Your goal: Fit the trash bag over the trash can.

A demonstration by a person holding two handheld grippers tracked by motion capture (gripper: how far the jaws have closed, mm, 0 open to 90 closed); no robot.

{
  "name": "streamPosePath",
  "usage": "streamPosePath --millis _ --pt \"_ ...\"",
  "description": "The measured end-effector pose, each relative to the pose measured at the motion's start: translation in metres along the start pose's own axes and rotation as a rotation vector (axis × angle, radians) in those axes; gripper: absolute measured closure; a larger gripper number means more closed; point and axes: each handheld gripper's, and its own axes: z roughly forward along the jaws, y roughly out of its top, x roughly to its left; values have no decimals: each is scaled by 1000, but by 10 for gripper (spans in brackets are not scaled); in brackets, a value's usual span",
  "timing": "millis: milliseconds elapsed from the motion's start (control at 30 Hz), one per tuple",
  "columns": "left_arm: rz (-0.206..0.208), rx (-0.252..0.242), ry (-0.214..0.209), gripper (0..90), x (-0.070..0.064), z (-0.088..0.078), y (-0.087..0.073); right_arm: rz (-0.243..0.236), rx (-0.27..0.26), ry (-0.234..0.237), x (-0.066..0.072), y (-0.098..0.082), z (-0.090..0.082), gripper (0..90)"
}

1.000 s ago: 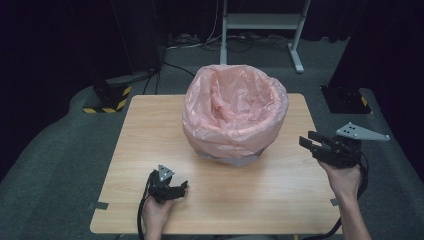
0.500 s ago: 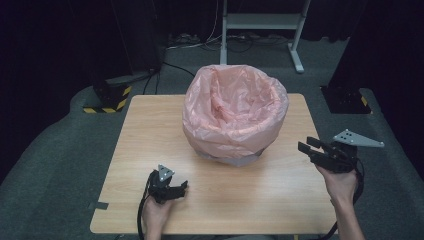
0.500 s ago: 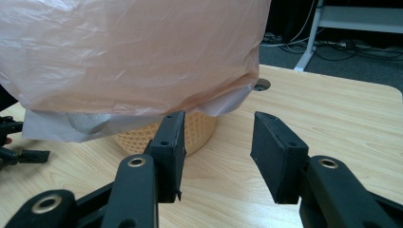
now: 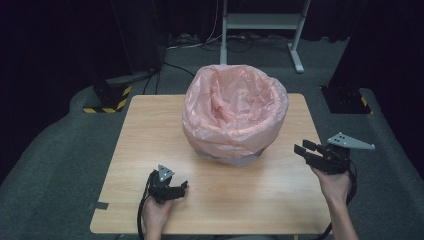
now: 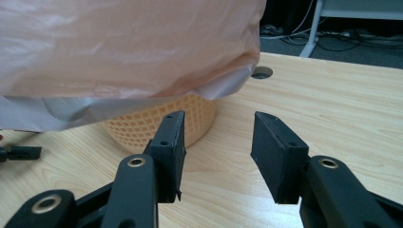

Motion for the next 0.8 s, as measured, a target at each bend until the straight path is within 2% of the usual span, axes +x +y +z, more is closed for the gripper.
streamPosePath --millis 533,800 --pt "1 0 -2 175 0 0 0 23 35 -1 -6 -13 16 543" --pt "1 0 -2 174 0 0 0 30 55 -16 -11 -20 22 541"
